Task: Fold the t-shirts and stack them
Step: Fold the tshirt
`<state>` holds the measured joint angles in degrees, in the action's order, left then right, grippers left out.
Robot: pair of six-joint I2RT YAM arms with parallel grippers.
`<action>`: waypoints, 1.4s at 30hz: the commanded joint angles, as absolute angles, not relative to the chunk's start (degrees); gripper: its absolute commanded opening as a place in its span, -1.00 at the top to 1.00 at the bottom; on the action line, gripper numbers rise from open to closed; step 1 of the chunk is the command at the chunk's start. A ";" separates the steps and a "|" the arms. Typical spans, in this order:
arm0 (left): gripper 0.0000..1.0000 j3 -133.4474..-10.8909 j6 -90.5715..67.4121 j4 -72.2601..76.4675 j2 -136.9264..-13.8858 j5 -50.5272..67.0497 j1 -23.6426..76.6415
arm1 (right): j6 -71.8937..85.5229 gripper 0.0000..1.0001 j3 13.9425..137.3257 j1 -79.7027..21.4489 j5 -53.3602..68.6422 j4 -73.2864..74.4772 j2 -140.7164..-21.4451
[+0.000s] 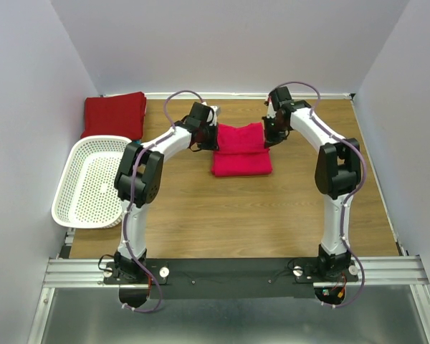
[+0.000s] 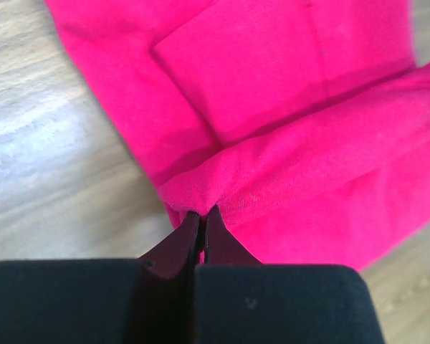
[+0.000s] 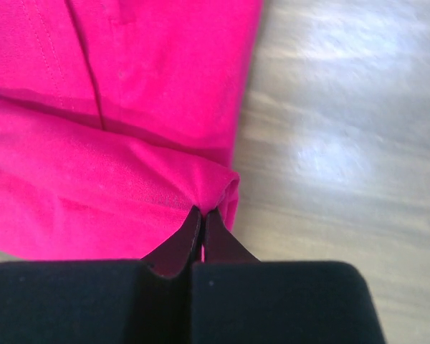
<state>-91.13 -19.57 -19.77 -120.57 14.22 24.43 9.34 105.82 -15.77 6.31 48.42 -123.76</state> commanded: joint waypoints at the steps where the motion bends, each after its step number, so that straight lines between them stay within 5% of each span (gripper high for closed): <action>1: 1.00 -88.78 -20.21 -16.70 -122.78 13.27 23.03 | 5.45 0.99 103.98 -14.77 9.30 42.81 -125.94; 12: 1.00 -77.78 -23.55 -18.54 -120.77 14.67 23.38 | 8.35 0.99 89.67 -14.85 18.98 43.85 -125.16; 22: 1.00 -47.58 -26.80 -20.22 -93.83 15.74 36.37 | 12.39 0.99 69.10 -21.88 21.09 51.85 -101.80; 27: 1.00 -43.50 -32.25 -20.04 -80.97 12.14 36.30 | 12.57 0.99 72.67 -21.97 18.72 53.61 -97.29; 42: 1.00 -39.91 -35.15 -17.76 -79.37 10.11 29.89 | 7.30 0.78 87.35 -21.97 19.86 52.47 -111.70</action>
<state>-42.09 -34.70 -15.40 -79.92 13.52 32.14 9.91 83.46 -22.57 21.71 52.66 -109.71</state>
